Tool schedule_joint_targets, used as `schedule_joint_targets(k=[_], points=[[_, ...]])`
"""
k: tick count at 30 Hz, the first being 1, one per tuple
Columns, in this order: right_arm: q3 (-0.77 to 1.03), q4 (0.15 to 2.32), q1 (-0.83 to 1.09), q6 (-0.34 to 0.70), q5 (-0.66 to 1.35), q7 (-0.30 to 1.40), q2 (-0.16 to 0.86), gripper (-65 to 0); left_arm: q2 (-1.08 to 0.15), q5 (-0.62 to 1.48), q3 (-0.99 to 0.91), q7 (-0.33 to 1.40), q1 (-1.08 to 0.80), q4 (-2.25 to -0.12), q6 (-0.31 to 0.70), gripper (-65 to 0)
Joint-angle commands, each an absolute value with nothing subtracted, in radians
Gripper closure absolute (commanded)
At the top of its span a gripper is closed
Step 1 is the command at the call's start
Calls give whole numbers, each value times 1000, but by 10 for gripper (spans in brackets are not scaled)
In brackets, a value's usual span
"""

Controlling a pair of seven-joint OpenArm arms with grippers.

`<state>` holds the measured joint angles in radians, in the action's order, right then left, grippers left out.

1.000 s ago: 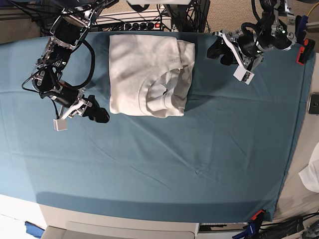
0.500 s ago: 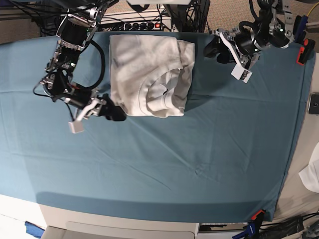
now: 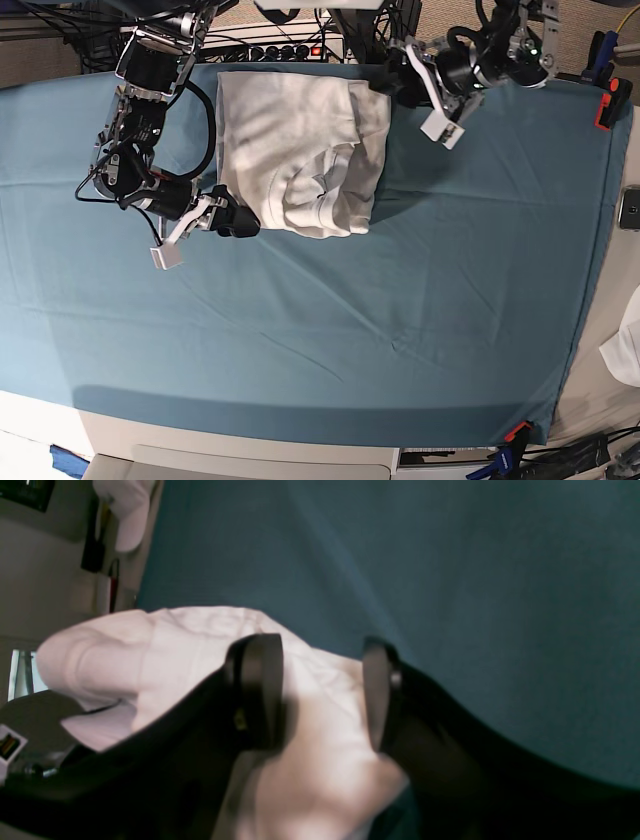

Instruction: Fold the T-shirt properly

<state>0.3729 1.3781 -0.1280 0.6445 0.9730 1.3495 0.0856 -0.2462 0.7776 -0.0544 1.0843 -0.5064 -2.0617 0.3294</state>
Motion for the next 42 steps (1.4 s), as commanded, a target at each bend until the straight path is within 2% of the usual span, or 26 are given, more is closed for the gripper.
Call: schedule_joint_targets(k=[1,4,9,18,25,29,33,42], points=[[375,1394,-147,660,990,1331,97,-266,-249,785,-51,1073,-510,-2079,334,-320],[375,1394,-147,670,981,1323,97,-266,-246,781,-48,1071,-510,-2079,334,-320],[375,1394,-147,673,834,1223,97,-266,-246,759,-48,1054,-510,-2079,334,-320],[375,1394,-150,674,833,1226,97,-266,-247,729,-48,1045,-510,-2079,333,-320],[374,1394,-167,683,781,1208,150,-266,-246,717,-48,1039,-510,-2079,333,-320],[374,1394,-166,676,810,1243,154,-266,-246,717,-48,1037,-509,-2079,333,-320],[374,1394,-166,677,936,1280,153,-266,-246,717,-48,1032,-510,-2079,333,-320],[369,1394,-142,677,945,1299,133,-266,-246,717,-48,1027,-509,-2079,334,-320]])
